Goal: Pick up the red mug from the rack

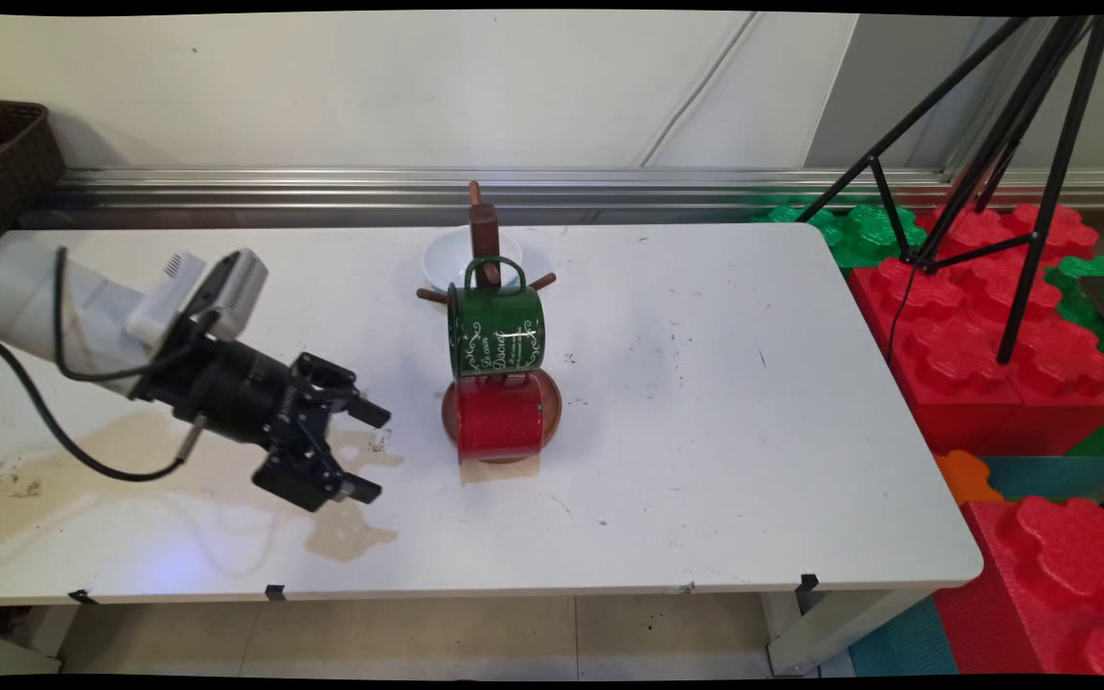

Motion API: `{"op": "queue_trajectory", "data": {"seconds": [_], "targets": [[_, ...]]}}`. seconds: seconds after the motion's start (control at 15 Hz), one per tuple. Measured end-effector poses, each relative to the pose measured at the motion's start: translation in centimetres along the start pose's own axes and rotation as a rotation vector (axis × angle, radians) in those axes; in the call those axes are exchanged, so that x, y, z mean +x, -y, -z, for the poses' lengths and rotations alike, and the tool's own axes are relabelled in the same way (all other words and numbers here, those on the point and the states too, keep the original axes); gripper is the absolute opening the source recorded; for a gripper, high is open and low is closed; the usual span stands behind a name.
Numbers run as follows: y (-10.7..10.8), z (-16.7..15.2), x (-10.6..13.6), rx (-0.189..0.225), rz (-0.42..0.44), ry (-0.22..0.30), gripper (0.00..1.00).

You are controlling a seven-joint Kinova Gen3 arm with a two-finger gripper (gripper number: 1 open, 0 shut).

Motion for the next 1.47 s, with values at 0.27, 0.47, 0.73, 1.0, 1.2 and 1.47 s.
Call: {"op": "queue_trajectory", "data": {"seconds": [0.27,0.47,0.73,1.0,1.2,1.47], "targets": [[0.0,-2.1,-0.2,0.012,0.011,-0.019,1.0],[-0.2,-3.4,-0.1,0.023,0.013,-0.035,1.0],[-0.5,-4.8,0.2,0.038,0.018,-0.056,1.0],[-0.6,-6.1,0.5,0.056,0.034,-0.078,1.0],[-0.7,-6.9,0.8,0.067,0.043,-0.093,1.0],[-0.8,-7.7,1.1,0.079,0.051,-0.108,1.0]]}}
